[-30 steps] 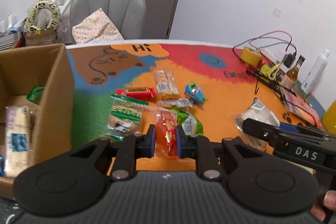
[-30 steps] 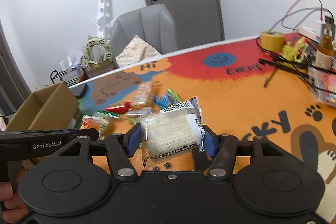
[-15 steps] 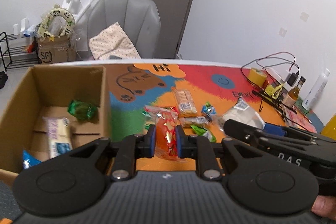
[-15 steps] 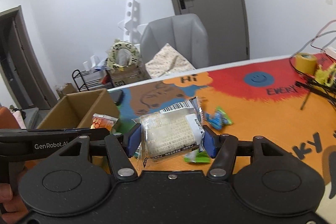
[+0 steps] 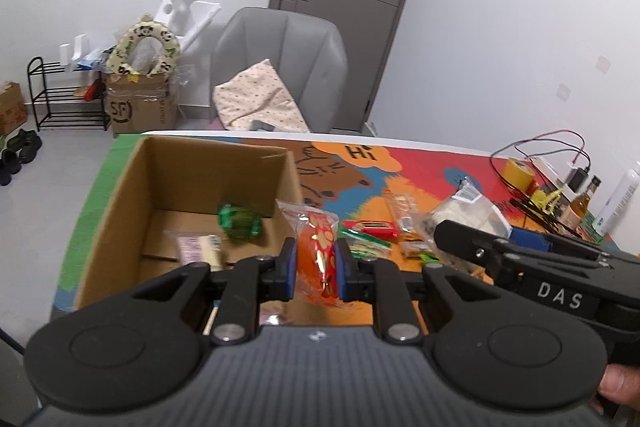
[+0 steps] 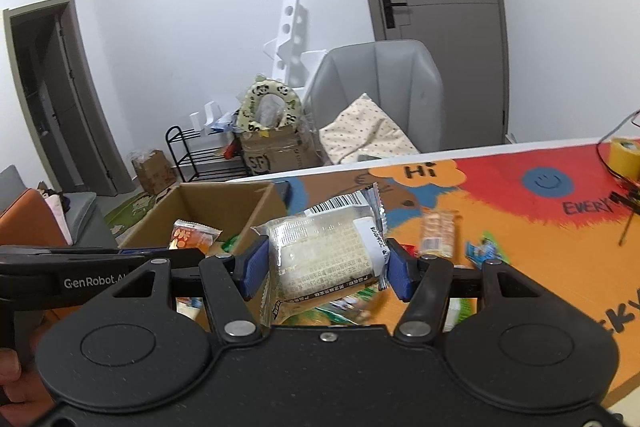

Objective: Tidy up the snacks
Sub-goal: 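Carry both packs over the cardboard box and open both grippers inside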

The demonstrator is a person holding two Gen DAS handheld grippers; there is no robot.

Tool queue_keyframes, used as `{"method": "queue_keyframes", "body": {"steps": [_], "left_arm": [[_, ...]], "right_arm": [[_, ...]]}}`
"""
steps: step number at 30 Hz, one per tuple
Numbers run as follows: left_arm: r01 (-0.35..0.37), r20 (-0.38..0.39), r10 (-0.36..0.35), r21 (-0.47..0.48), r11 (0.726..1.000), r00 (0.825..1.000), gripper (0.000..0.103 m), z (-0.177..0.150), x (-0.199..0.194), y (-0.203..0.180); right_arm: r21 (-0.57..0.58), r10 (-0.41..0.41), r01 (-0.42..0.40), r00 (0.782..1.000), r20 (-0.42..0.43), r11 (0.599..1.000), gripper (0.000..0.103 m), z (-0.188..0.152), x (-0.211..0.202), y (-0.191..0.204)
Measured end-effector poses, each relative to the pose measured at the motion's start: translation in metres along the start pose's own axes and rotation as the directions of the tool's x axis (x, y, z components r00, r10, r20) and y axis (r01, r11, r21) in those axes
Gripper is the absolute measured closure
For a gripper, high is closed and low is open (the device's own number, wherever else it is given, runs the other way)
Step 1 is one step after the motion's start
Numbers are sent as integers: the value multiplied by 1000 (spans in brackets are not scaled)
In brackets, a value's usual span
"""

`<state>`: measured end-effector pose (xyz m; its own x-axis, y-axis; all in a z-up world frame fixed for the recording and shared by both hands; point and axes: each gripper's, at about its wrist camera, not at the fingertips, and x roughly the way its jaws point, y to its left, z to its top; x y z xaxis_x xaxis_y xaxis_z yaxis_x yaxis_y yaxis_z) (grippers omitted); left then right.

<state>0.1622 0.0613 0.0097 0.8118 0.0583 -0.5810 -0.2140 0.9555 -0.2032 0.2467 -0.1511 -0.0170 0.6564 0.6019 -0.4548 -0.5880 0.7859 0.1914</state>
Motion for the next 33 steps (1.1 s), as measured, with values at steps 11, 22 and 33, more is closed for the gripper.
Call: {"method": "queue_keyframes", "body": {"steps": [11, 22, 33], "left_arm": [[-38, -8, 37, -63, 997, 999, 85, 0, -6, 50], [-20, -21, 18, -105, 994, 1000, 82, 0, -1, 72], [-44, -1, 44, -131, 990, 999, 70, 0, -18, 93]], "right_arm": [[-49, 32, -32, 999, -7, 998, 45, 8, 10, 39], [-82, 33, -35, 999, -27, 996, 45, 10, 24, 63], [-99, 81, -87, 995, -61, 991, 45, 15, 48, 89]]}}
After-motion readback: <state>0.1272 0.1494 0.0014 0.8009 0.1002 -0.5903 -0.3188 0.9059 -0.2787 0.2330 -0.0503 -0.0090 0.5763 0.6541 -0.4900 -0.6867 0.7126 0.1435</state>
